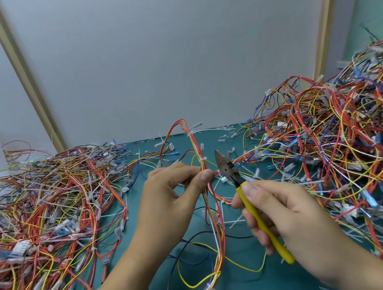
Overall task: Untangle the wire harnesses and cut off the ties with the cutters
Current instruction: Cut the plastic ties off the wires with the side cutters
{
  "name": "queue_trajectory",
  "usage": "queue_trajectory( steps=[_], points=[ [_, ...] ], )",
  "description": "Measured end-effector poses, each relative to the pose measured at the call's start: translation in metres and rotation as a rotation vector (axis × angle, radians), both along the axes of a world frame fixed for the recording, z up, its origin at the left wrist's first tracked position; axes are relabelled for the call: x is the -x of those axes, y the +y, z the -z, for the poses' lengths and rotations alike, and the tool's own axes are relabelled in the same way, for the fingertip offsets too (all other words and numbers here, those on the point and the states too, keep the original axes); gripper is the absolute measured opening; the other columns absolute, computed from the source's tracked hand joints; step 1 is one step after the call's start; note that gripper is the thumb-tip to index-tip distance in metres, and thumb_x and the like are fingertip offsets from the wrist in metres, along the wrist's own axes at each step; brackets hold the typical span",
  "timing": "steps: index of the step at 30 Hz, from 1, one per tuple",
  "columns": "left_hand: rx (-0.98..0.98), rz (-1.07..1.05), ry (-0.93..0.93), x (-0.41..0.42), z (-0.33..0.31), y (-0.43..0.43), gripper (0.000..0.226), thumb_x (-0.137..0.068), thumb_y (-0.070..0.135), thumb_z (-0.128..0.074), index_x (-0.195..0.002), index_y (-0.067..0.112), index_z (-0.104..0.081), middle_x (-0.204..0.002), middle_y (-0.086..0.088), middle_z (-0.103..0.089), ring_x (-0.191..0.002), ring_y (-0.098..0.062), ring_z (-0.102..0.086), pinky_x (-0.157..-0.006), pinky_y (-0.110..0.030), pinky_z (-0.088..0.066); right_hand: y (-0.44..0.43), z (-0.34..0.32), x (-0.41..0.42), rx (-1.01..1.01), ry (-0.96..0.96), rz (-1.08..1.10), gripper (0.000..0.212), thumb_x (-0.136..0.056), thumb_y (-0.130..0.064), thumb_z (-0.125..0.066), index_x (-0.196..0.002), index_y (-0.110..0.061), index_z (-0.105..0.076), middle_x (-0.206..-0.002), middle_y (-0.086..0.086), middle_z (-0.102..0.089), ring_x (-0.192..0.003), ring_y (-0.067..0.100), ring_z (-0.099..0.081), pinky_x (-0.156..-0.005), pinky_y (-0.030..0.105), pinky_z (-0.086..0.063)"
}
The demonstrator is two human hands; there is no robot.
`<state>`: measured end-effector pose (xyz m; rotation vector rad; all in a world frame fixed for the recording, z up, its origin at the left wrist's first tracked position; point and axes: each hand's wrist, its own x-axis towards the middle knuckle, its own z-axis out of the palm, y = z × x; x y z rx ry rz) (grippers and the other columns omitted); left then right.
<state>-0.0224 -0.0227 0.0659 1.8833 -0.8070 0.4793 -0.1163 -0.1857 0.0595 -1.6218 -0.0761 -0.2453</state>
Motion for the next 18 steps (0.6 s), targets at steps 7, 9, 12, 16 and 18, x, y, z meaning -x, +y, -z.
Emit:
queue_trajectory(
  steps=[7, 9, 12, 16, 18],
  points=[
    [-0.206, 0.109, -0.057, 0.003, 0.006, -0.004, 0.024, -0.086, 0.042, -0.068, -0.067, 0.026, -0.067, -0.071, 0.01, -0.064, -0.074, -0.011, -0.058, -0.082, -0.026, -0.035, -0.008, 0.003, -0.01, -0.084, -0.002, 0.079, 0.026, -0.074, -0.052, -0.073, -0.088, -0.03, -0.072, -0.092, 0.007, -0.073, -0.069, 0.013, -0.063, -0.06, 0.027, -0.054],
    [-0.286, 0.254, -0.05, 0.005, 0.007, -0.005, 0.019, -0.084, 0.041, -0.073, -0.068, 0.032, -0.067, -0.073, 0.012, -0.064, -0.073, -0.009, -0.058, -0.08, -0.021, -0.034, -0.009, 0.006, -0.011, -0.114, 0.02, 0.071, 0.026, -0.068, -0.047, -0.072, -0.09, -0.032, -0.074, -0.094, 0.004, -0.076, -0.074, 0.012, -0.069, -0.062, 0.025, -0.057],
    [-0.317, 0.394, 0.02, 0.006, 0.01, -0.007, 0.021, -0.079, 0.034, -0.082, -0.069, 0.019, -0.072, -0.078, 0.007, -0.065, -0.078, -0.014, -0.062, -0.08, -0.023, -0.042, -0.01, 0.009, -0.011, -0.117, 0.045, 0.067, 0.014, -0.079, -0.027, -0.075, -0.093, -0.029, -0.075, -0.091, 0.001, -0.077, -0.079, 0.013, -0.073, -0.067, 0.025, -0.058],
    [-0.115, 0.381, 0.082, 0.008, 0.009, -0.006, 0.036, -0.08, 0.042, -0.076, -0.071, 0.011, -0.061, -0.083, -0.004, -0.058, -0.082, -0.022, -0.059, -0.078, -0.033, -0.047, -0.012, 0.009, -0.013, -0.092, 0.017, 0.14, 0.018, -0.084, -0.012, -0.075, -0.096, -0.025, -0.075, -0.089, -0.005, -0.076, -0.08, 0.007, -0.071, -0.068, 0.019, -0.055],
    [0.063, 0.368, 0.172, 0.009, 0.007, -0.007, 0.042, -0.084, 0.046, -0.064, -0.08, 0.006, -0.056, -0.082, -0.013, -0.059, -0.081, -0.03, -0.061, -0.077, -0.038, -0.047, -0.012, 0.008, -0.012, -0.081, -0.014, 0.132, 0.021, -0.085, -0.009, -0.074, -0.098, -0.025, -0.074, -0.089, -0.004, -0.076, -0.079, 0.006, -0.07, -0.067, 0.017, -0.054]
  ],
)
